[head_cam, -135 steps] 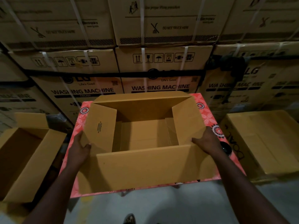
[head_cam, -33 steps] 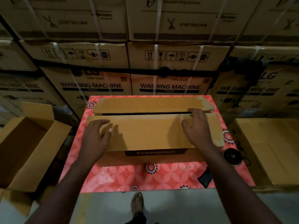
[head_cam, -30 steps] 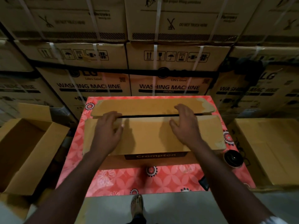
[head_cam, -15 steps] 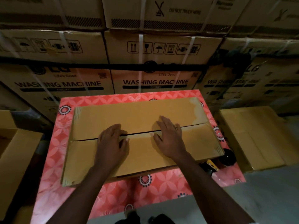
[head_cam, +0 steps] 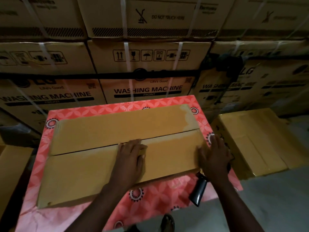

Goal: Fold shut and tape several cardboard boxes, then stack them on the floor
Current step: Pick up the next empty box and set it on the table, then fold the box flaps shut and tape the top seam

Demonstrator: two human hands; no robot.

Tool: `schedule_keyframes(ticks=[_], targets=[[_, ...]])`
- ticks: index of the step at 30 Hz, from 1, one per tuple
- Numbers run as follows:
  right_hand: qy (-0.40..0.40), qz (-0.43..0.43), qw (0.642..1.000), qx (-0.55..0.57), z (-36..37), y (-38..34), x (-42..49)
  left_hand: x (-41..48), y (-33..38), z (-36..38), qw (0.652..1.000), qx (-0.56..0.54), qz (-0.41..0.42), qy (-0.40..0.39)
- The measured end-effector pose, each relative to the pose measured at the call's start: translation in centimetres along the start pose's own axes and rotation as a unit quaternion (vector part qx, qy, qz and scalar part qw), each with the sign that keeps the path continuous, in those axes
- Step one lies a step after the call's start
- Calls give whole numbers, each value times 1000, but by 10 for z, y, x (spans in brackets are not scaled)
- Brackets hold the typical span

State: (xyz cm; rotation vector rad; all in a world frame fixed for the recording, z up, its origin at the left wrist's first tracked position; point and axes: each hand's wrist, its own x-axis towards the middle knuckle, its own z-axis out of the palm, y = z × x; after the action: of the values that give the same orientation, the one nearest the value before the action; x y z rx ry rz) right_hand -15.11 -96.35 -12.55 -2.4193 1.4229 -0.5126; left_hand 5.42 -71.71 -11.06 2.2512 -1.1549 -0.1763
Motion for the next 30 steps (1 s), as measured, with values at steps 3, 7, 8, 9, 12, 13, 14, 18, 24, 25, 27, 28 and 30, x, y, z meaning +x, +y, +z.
schedule_keyframes(ticks=[3,7,8,9,12,13,14,18,24,25,27,28,30], targets=[[48,123,983,126,-9,49,-23,2,37,20,1000,-19,17,-5],[-134,343,896,250,18,106,-65,4,71,37,999,-17,37,-11],[-199,368,864,278,29,115,-74,4,77,40,999,-19,39,-8],[-259,393,823,318,39,119,-81,4,83,42,999,-22,40,-5],[-338,448,692,453,68,118,-85,-1,99,43,999,-26,43,18],[-333,460,667,482,76,116,-83,-5,104,42,998,-26,42,29],[-325,472,647,504,82,112,-79,-9,110,40,998,-24,37,39],[-278,507,603,549,99,106,-64,-26,117,32,999,-18,-13,45],[-157,452,677,560,50,91,-24,-39,114,10,985,-105,-124,55],[-107,425,713,547,37,88,-11,-40,116,6,978,-134,-151,46],[-21,315,809,496,7,82,19,-40,125,-5,951,-230,-206,27],[2,252,838,483,-6,78,33,-39,132,-11,927,-295,-230,18],[18,149,865,479,-38,59,57,-34,147,-21,872,-414,-260,2]])
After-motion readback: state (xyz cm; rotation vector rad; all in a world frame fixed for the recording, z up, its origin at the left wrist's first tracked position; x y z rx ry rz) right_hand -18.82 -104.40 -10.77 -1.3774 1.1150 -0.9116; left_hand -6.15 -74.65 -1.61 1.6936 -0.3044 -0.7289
